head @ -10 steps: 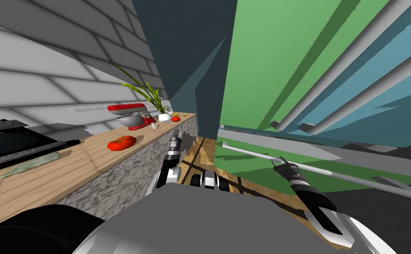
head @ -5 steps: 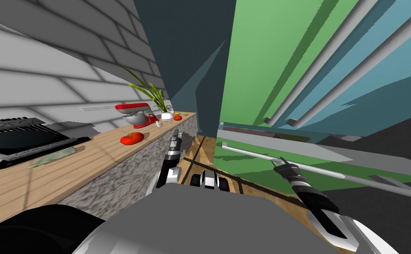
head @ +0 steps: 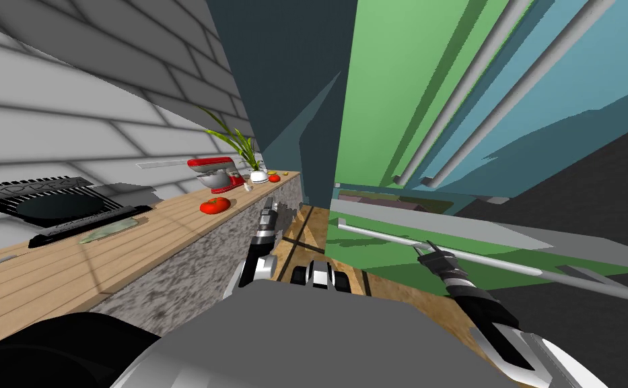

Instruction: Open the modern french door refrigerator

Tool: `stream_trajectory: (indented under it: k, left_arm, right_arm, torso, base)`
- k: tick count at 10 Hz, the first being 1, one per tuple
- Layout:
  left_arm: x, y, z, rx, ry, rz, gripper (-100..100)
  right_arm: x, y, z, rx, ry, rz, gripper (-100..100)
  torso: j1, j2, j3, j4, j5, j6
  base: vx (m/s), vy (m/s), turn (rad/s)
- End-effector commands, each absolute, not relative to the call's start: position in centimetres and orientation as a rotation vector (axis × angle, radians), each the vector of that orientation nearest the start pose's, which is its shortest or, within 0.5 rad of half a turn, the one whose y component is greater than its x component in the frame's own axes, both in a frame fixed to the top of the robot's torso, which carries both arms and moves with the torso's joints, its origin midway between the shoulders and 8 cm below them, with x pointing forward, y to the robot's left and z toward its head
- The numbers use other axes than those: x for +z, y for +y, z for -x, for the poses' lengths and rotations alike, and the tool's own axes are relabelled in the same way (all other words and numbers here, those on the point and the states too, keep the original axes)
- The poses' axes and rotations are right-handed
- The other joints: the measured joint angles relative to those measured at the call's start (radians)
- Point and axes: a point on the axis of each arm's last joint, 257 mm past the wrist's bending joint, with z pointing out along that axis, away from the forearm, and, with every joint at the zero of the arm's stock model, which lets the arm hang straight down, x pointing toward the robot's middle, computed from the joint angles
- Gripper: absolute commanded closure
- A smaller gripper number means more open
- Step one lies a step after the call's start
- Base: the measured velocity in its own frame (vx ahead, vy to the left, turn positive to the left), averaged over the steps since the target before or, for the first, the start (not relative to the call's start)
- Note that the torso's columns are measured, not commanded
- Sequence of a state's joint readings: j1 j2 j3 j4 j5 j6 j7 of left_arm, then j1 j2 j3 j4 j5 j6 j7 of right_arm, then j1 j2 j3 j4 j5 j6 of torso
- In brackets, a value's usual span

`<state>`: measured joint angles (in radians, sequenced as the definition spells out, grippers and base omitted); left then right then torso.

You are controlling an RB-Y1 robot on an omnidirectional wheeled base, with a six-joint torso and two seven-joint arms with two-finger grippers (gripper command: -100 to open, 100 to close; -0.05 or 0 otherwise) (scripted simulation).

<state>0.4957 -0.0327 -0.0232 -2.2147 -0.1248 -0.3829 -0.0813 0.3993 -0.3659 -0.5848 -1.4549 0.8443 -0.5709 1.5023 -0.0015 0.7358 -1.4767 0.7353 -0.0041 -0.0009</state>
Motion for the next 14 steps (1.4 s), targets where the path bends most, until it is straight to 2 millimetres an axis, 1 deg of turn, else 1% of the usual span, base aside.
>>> stream_trajectory:
  k: [1,2,5,10,11,12,13,14]
  left_arm:
    - [-2.9,26.8,-37.7,-1.129,0.804,0.711,0]
    - [-2.9,26.8,-37.7,-1.129,0.804,0.711,0]
    - [-2.9,26.8,-37.6,-1.129,0.804,0.712,0]
    - [-2.9,26.8,-37.6,-1.129,0.804,0.712,0]
    - [-2.9,26.8,-37.6,-1.129,0.804,0.712,0]
    - [-2.9,26.8,-37.6,-1.129,0.804,0.712,0]
    - [-2.9,26.8,-37.6,-1.129,0.804,0.711,0]
    - [-2.9,26.8,-37.6,-1.129,0.804,0.711,0]
  right_arm:
    - [-26.3,-54.8,-33.6,-1.038,1.524,0.889,100]
    - [-24.8,-56.4,-33.5,-1.057,1.523,0.883,-100]
    - [-23.1,-58.1,-33.4,-1.063,1.526,0.881,-100]
    - [-20.0,-60.4,-33.3,-1.071,1.527,0.878,-100]
    - [-20.0,-60.4,-33.3,-1.071,1.527,0.878,-100]
    - [-21.5,-60.3,-32.8,-1.065,1.544,0.893,-100]
    - [-21.8,-60.3,-32.7,-1.064,1.550,0.894,0]
    - [-22.2,-60.3,-32.5,-1.063,1.559,0.895,0]
  torso:
    - [0.000,0.001,0.001,0.000,-0.001,-0.001]
    - [-0.001,0.001,0.001,0.000,-0.001,-0.001]
    - [0.002,-0.006,-0.004,0.002,0.006,-0.002]
    - [0.012,0.011,0.002,0.009,0.017,0.003]
    - [0.014,0.012,0.000,0.010,0.021,0.004]
    - [0.016,0.011,-0.001,0.010,0.022,0.004]
    - [0.015,0.009,-0.001,0.008,0.019,0.002]
    - [0.013,0.007,-0.002,0.007,0.017,0.001]
  base:
    - [-0.167,0.031,-0.033]
    - [-0.087,0.050,0.013]
    - [0.014,0.057,0.017]
    - [-0.001,0.049,0.024]
    - [-0.007,0.031,0.000]
    - [0.001,0.007,-0.001]
    - [0.000,0.000,0.000]
    - [0.000,0.000,0.000]
